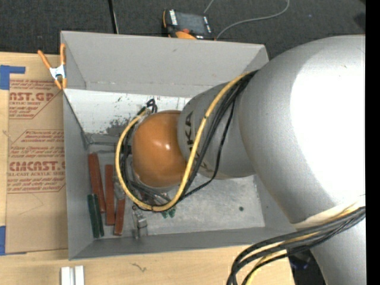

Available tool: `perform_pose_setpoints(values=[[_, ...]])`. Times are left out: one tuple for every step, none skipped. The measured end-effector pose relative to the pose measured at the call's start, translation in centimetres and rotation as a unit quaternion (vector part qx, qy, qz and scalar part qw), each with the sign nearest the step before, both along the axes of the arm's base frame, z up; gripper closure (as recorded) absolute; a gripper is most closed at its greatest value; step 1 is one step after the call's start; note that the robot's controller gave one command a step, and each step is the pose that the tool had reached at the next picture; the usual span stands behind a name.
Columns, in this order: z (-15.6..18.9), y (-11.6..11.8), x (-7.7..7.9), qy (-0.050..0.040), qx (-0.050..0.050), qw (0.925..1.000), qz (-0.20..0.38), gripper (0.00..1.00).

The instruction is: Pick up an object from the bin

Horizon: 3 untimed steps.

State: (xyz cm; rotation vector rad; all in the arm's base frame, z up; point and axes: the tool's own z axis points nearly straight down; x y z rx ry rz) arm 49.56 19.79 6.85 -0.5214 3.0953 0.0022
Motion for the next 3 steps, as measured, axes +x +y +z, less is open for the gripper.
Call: perform_pose_setpoints(values=[[0.2,4.1,3.6,-0.0012,0.000,0.9679,0.251,0.00],[0.4,4.1,3.7,-0.0013,0.000,0.9679,0.251,1.00],[14.9,3.7,6.0,-0.0047,0.000,0.9699,0.243,1.00]])
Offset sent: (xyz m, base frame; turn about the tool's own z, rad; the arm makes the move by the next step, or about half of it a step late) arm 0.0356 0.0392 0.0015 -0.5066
